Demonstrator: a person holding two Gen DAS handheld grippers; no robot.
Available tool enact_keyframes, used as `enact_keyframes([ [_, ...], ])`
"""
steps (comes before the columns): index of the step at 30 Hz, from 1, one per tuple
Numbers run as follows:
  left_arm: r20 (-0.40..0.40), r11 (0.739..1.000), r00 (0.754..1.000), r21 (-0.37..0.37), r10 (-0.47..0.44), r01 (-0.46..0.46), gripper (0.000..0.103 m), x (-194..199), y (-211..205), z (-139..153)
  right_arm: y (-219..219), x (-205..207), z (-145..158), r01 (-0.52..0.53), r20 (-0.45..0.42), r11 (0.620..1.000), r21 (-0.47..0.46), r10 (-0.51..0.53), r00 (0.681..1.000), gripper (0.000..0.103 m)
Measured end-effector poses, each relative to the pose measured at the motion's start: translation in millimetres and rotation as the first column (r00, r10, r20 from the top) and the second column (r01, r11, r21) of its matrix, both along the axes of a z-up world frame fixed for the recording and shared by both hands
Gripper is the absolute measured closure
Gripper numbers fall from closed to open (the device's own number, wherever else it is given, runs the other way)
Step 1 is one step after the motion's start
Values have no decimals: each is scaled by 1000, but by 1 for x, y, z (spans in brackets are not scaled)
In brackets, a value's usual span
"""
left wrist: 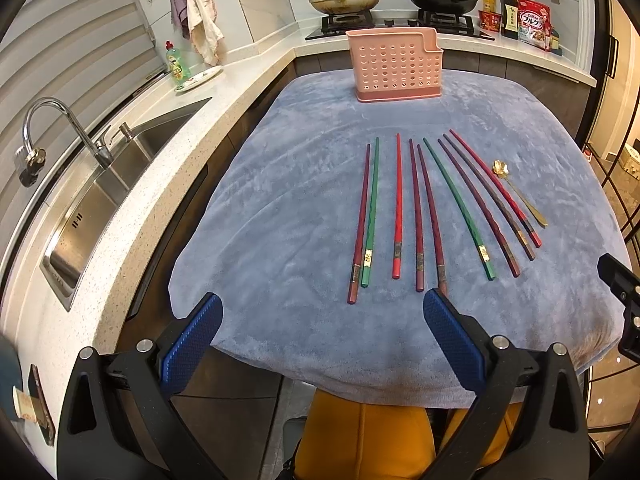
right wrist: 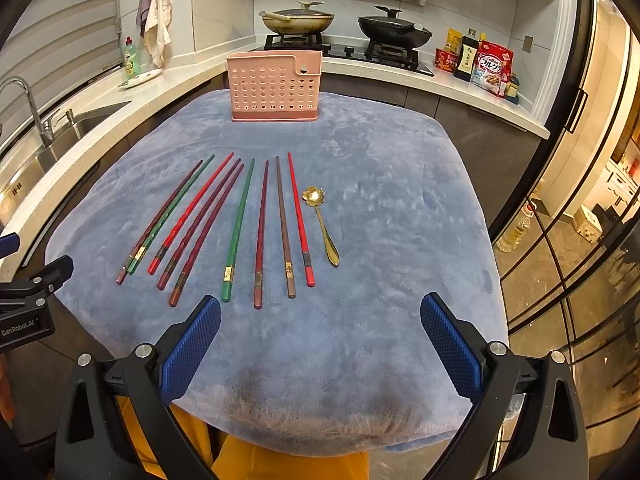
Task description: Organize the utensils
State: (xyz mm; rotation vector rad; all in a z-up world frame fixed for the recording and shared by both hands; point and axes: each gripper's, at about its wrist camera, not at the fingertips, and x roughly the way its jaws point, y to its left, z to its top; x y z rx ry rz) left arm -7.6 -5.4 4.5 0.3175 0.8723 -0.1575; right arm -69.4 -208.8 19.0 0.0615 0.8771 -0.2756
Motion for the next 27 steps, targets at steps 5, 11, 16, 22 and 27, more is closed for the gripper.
enact_keyframes([
  [5,-3,1000,1000,-1,1,-1,7,1,1,0,1,1,0,1,-4,1000,0,-1,1000,7],
  [11,-2,1000,1000,4,2,-2,7,1,2,-1,1,2,0,-1,-2,1000,3,1,1000,7],
  [16,-6,1000,1000,7,5,-5,7,2,3,-1,3,4,-1,-8,-4,1000,1,8,1000,7],
  [22,-7,1000,1000,8,4,-4,7,3,3,-2,4,5,-1,-15,-5,1000,1,15,1000,7],
  [27,-7,1000,1000,9,-1,1,7,0,3,-3,4,4,-1,-15,-1,1000,4,15,1000,7],
])
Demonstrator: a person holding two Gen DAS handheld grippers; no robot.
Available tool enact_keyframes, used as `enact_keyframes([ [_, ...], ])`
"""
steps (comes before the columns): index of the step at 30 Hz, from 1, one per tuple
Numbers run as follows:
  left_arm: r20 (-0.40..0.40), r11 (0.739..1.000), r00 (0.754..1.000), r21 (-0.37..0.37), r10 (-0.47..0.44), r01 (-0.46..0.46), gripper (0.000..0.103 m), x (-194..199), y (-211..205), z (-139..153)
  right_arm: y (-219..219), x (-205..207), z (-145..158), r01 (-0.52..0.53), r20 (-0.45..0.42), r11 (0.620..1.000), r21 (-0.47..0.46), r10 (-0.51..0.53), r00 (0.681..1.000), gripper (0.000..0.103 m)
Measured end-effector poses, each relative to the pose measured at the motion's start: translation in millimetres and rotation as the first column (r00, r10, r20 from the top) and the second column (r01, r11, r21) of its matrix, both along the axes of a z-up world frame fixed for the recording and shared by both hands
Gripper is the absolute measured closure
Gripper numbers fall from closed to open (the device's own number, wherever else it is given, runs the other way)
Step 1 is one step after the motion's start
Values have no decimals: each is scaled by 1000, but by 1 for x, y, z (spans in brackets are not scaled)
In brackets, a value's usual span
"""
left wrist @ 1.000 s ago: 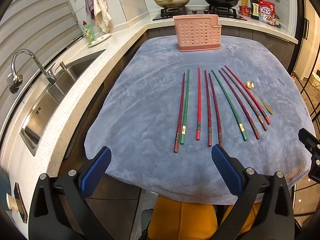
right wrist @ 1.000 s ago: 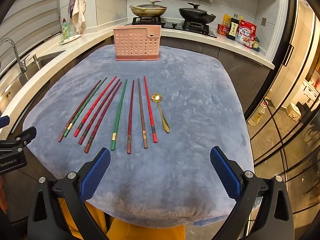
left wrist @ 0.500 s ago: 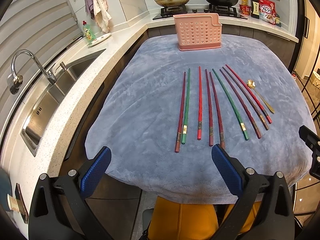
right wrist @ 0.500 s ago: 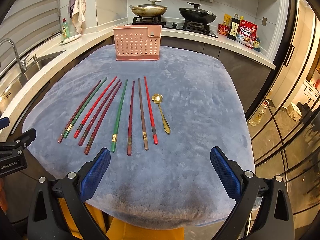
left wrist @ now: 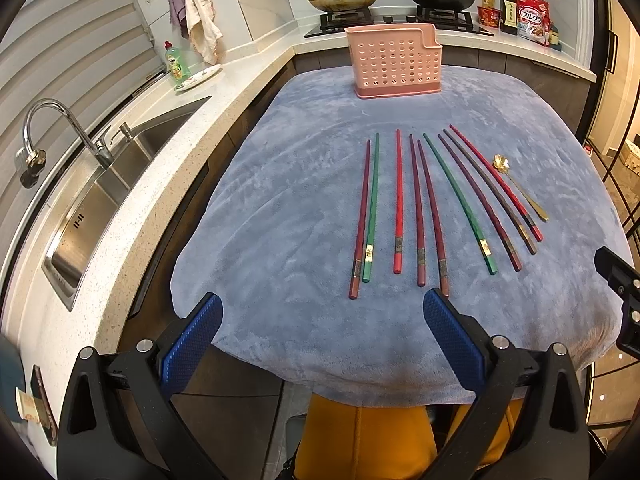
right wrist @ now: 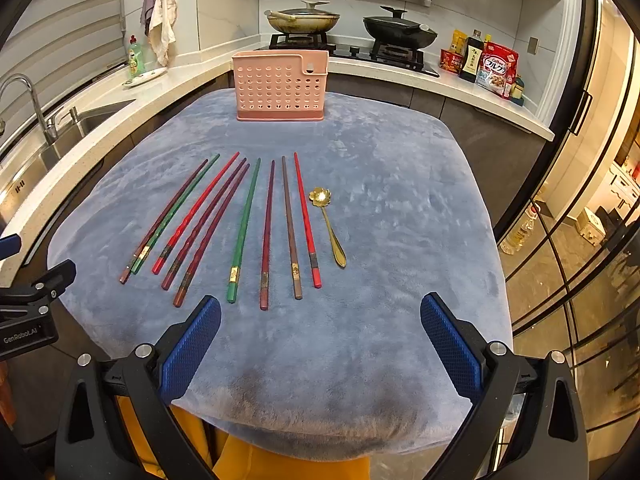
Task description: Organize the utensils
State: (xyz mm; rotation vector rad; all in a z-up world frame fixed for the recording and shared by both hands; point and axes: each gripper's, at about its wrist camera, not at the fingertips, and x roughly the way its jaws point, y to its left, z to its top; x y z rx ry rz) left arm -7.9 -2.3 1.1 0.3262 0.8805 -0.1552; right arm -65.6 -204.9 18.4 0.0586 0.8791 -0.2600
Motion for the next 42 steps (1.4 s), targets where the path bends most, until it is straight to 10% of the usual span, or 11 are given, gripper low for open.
enact_keyframes([
  [42,-8,1000,1000,2,-19,19,7,-1,-9,0,-3,-2,-1,19,-3,1000,-4,-19,1000,7],
])
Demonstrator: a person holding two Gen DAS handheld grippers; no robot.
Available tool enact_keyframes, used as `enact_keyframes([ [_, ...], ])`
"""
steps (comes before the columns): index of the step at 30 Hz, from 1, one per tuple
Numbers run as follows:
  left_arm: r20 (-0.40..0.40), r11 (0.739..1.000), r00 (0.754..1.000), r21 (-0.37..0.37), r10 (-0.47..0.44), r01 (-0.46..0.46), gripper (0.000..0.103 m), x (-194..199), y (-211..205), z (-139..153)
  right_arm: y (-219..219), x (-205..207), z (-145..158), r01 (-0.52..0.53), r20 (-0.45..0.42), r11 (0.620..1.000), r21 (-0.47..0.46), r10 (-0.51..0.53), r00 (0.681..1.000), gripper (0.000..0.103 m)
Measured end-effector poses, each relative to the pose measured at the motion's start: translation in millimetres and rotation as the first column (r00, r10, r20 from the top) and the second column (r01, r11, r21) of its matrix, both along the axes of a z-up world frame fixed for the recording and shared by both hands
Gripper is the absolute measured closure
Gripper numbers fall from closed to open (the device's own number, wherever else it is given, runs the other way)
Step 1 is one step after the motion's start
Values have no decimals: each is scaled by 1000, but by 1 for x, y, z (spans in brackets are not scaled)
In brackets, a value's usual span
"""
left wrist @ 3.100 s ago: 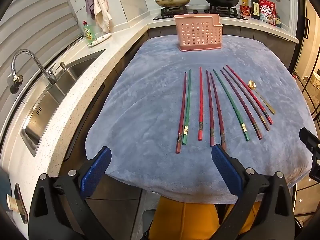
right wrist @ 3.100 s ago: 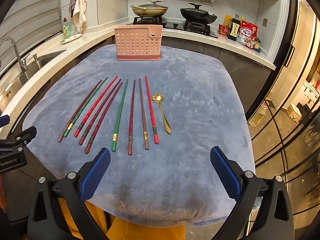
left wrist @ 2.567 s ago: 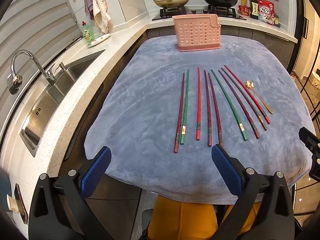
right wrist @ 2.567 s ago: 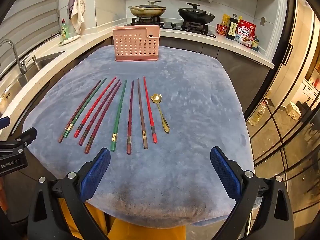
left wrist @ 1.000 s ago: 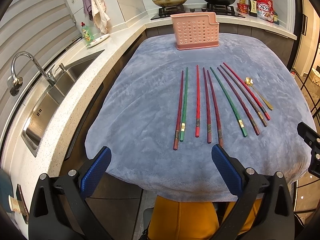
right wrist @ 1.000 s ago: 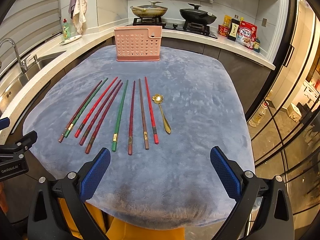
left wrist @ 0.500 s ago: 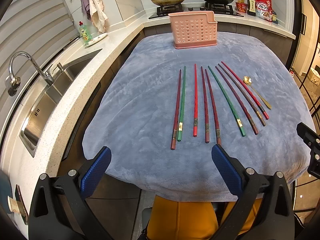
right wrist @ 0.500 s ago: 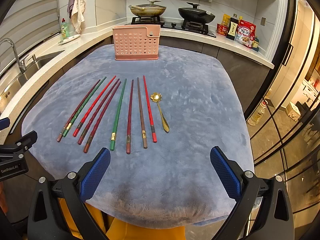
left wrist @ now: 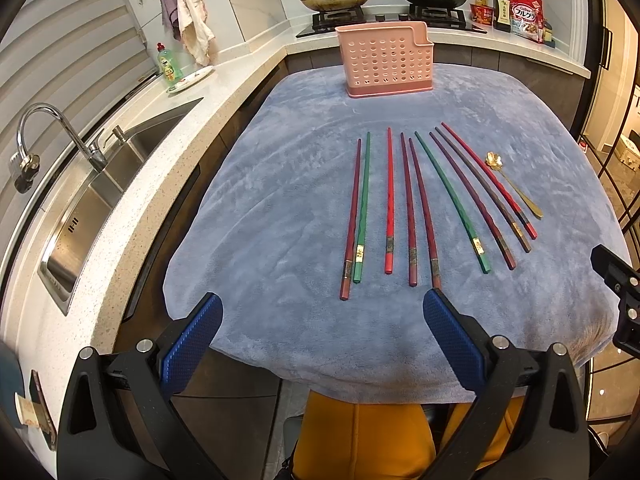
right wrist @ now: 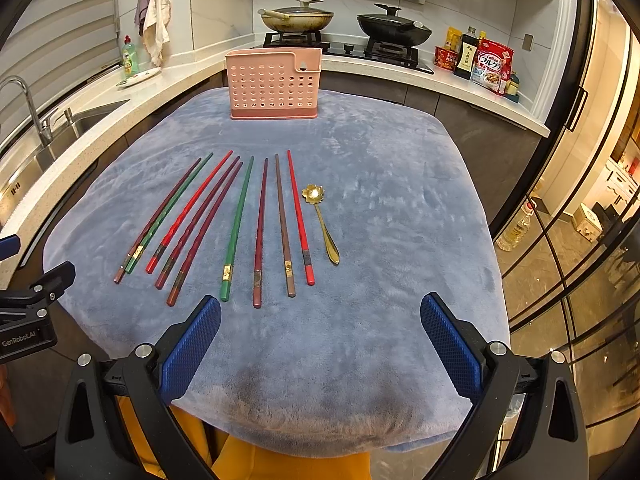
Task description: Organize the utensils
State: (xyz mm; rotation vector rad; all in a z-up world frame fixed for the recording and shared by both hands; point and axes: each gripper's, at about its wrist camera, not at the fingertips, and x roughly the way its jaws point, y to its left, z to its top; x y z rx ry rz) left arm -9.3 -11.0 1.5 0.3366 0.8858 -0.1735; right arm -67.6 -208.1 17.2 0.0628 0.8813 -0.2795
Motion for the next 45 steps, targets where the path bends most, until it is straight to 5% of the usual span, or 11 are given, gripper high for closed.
enact_keyframes([
  [16,-46,998,998,-51,33,-36,7,20,10,-8,-7,7,-8,12,-11,1000,14,-12,1000,7],
  [29,-162,991,984,-104,71,-89,8,80,24,-55,-23,39,-27,23,-65,998,50,-19,998,7],
  [45,-202,995,976,-47,79,-90,14,115,20,-93,-33,73,-35,30,-91,998,50,-25,996,7],
])
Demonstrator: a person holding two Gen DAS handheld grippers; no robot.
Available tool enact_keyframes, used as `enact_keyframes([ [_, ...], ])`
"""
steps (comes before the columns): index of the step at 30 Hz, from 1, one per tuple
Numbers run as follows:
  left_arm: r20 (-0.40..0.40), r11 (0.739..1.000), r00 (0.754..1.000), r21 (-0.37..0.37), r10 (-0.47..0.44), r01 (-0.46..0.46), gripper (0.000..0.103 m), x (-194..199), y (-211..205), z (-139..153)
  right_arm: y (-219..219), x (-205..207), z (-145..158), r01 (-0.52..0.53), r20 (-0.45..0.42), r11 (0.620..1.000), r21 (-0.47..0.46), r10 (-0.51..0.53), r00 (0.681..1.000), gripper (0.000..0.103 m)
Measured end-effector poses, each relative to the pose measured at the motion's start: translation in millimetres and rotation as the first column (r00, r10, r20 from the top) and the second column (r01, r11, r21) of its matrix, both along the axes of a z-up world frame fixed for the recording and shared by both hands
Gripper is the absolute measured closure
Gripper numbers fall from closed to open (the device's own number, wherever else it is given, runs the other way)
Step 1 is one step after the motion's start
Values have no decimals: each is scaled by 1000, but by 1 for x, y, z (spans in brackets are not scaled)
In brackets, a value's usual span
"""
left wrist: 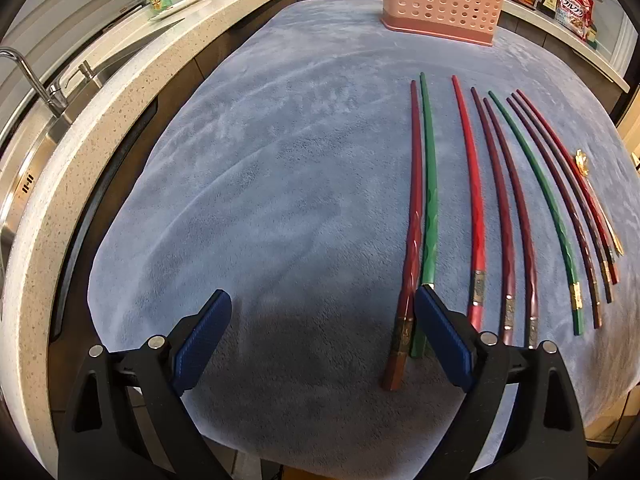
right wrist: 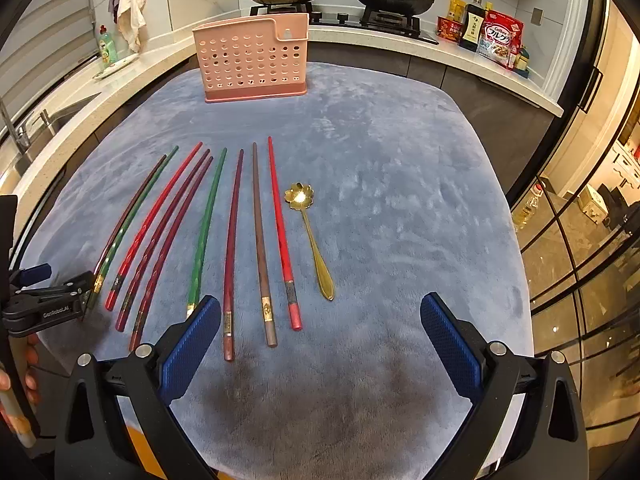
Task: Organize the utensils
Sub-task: 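Grasp a dark red chopstick with the left tool while the right tool grasps the gold spoon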
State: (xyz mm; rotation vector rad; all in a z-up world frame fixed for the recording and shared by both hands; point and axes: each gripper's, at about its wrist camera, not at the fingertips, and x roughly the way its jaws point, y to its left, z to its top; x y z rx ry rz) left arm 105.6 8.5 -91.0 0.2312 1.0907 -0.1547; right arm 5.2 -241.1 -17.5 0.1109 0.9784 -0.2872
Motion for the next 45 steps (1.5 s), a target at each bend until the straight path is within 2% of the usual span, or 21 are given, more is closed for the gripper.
enact_keyframes([
  [8,-44,1000,999,21,4,-3,15,-4,8,-8,-7,11,-7,-8,11,1000,-27,8,1000,7],
  [11,-54,1000,998,-3,20,-20,17,-8,14,-8,-14,18,-13,-10,14,1000,-11,10,1000,18],
  [16,-63,999,998,-33,13,-15,34,-13,15,-3,-29,35,-30,-8,8,998,60,8,1000,37],
  [18,-65,999,998,-40,4,-7,40,-15,13,-2,-32,40,-37,-6,-3,998,66,6,1000,48],
  [20,-65,999,998,-41,-1,-1,44,-18,12,-1,-37,45,-46,3,-18,997,79,-2,1000,54],
  [22,-72,998,997,-55,-10,6,52,-19,11,-1,-42,46,-54,14,-28,994,106,-11,1000,61],
  [24,-80,998,997,-67,-14,8,57,-21,12,0,-45,46,-60,17,-39,991,136,-12,999,73],
  [26,-83,997,996,-79,-16,9,63,-22,12,0,-46,44,-64,16,-38,987,159,-10,999,76],
  [28,-86,996,996,-91,-19,11,74,-23,13,1,-45,41,-64,6,-31,988,155,-2,1000,79],
  [31,-87,995,996,-102,-31,22,88,-24,11,2,-42,38,-63,-14,-28,988,157,18,999,87],
  [33,-85,994,996,-105,-34,25,90,-26,9,2,-41,35,-63,-22,-26,986,163,27,999,94],
  [38,-91,990,995,-141,-38,25,92,-30,11,6,-41,30,-62,-28,-26,985,168,33,999,96],
  [45,-91,990,995,-141,-30,17,92,-33,11,1,-42,26,-65,-28,-27,980,198,34,999,92],
])
